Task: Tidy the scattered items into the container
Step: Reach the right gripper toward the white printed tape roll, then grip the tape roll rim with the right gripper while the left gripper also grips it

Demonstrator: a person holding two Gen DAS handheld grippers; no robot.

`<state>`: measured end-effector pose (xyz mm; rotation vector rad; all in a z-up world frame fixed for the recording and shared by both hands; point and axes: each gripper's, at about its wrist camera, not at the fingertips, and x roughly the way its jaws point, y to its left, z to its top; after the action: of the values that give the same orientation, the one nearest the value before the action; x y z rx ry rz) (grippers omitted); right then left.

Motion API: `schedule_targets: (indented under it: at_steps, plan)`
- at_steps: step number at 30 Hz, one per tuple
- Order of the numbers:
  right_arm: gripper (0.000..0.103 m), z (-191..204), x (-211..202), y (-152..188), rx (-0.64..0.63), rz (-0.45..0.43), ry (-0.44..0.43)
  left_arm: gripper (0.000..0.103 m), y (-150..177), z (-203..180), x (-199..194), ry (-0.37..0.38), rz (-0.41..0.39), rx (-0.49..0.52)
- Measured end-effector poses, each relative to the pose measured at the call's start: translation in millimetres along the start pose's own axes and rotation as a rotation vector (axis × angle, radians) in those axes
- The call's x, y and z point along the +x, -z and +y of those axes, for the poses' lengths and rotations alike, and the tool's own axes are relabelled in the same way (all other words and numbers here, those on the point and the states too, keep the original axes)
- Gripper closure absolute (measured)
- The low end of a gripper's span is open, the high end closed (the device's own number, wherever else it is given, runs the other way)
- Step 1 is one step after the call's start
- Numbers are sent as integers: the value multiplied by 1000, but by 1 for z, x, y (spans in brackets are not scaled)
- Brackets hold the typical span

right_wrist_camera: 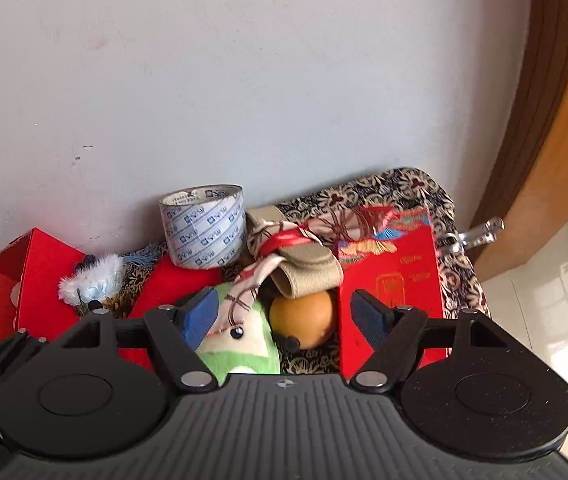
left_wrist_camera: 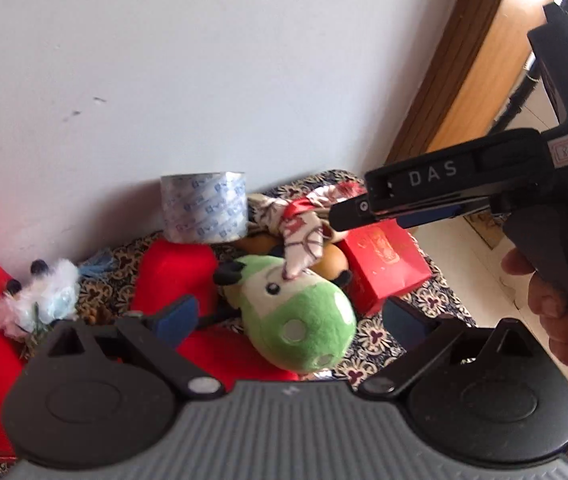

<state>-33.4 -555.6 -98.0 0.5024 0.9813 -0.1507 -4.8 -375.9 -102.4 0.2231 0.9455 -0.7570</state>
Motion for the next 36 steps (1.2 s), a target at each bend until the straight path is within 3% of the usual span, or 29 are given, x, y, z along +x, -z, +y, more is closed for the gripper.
schedule_targets:
  at_steps: [7, 14, 20, 25, 28, 32, 36]
  plan:
    - [29, 19, 35, -51, -20, 5, -76, 8, -34, 46, 25, -138, -16, -103]
    - [38, 20, 95, -76, 140, 71, -30, 17, -56, 66, 51, -189, -11, -114]
    - [48, 20, 125, -76, 118, 139, -8, 16, -65, 86, 44, -160, -21, -139]
    - [53, 24, 115, -68, 36, 148, -26, 14, -78, 96, 50, -151, -13, -151]
    - [54, 29, 108, -59, -31, 128, -28, 14, -86, 102, 53, -145, -8, -159]
    - [72, 37, 98, -46, -122, 99, -29, 15, -95, 103, 60, -128, 13, -137]
    - [75, 45, 89, -33, -221, 71, -32, 15, -95, 94, 67, -69, 59, -78]
